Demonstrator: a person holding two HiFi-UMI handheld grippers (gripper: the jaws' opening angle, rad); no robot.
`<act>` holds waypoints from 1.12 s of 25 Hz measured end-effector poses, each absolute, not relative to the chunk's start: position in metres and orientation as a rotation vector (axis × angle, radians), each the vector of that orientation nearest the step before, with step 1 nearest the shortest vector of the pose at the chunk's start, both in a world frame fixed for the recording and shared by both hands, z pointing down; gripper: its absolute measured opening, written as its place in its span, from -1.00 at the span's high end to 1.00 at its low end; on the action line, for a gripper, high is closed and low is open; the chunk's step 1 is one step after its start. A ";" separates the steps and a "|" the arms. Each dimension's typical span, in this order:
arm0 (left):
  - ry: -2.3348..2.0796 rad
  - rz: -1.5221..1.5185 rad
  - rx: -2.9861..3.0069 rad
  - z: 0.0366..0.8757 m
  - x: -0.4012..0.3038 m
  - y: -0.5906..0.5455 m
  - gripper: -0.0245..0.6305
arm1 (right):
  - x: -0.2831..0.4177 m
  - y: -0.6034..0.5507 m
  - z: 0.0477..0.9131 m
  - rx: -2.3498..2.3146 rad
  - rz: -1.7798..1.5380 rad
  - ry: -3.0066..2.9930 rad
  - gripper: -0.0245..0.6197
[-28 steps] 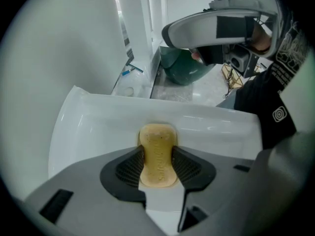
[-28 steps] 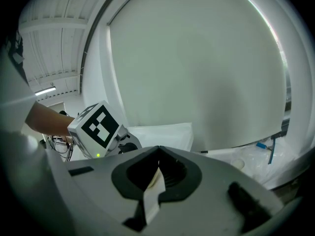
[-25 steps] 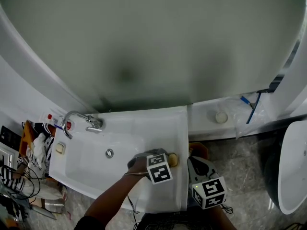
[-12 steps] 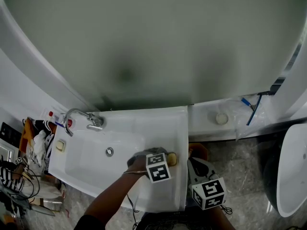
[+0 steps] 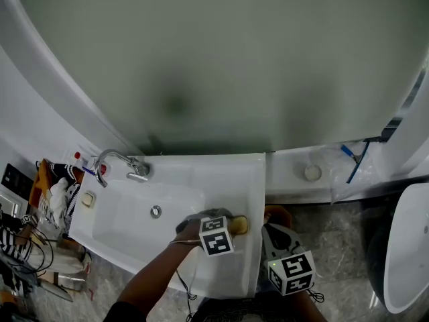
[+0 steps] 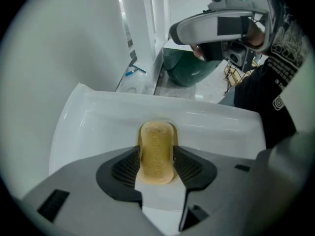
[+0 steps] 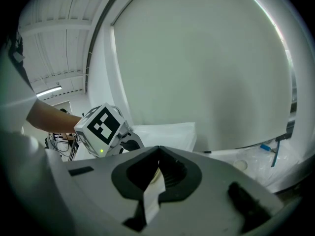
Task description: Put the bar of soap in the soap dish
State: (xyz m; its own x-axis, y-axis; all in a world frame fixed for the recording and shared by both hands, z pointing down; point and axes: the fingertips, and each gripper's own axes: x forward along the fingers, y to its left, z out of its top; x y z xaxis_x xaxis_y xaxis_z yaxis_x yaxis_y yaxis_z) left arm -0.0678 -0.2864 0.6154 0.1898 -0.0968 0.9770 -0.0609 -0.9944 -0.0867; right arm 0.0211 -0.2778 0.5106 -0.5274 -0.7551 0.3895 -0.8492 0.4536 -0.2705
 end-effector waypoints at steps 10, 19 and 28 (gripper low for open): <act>0.439 -1.898 -2.411 0.593 -0.077 -0.294 0.31 | 0.013 -0.272 0.505 1.298 0.623 -2.556 0.89; 0.699 -1.843 -2.501 0.572 -0.084 -0.287 0.43 | 0.005 -0.265 0.495 1.198 0.601 -2.614 0.89; 1.039 -1.578 -2.631 0.545 -0.081 -0.288 0.75 | -0.002 -0.260 0.491 1.142 0.590 -2.642 0.89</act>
